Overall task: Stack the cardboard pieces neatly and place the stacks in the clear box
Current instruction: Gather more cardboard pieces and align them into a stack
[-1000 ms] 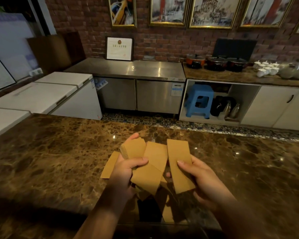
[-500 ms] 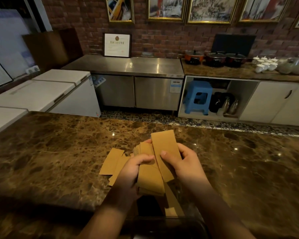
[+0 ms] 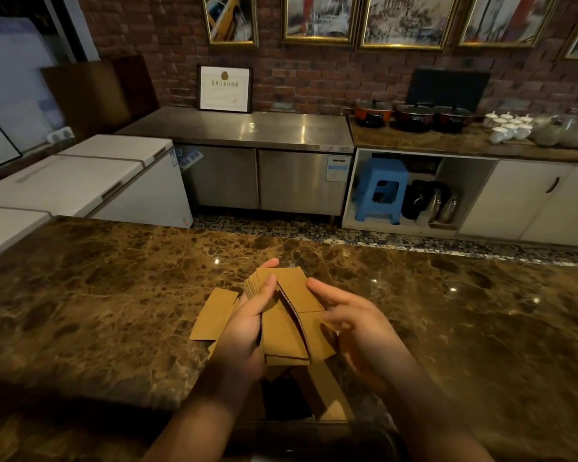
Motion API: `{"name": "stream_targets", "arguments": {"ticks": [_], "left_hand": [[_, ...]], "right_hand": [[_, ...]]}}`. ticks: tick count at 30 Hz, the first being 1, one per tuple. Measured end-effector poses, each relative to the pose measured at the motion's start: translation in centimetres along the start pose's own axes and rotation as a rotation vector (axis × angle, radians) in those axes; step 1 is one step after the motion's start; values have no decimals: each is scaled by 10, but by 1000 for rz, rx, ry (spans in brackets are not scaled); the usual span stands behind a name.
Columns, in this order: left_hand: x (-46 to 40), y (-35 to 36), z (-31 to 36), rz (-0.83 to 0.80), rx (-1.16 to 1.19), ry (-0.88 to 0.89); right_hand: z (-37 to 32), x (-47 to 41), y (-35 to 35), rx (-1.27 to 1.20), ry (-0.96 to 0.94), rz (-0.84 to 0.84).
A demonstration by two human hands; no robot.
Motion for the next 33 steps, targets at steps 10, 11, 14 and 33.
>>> {"name": "stream_targets", "arguments": {"ticks": [10,11,14,33], "left_hand": [[-1,5,-6,-33,40,-16],[-1,7,-6,-47,67,-27],[1,8,-9,-63,140,-85],[5,-94,61,181,273,157]], "right_hand": [[5,3,6,290,-156,68],[7,2,8,340,-184,60],[11,1,14,513,-258,18],[25,-30,-42,1090,223,50]]}}
Point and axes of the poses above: each hand's wrist, its own x-axis away from the middle knuckle, its own y-axis out of the palm, z = x × y, the point moved 5 cm from there along -x, towards the middle knuckle, and after that the axes turned 7 degrees about -x, right-handed, at the moved point
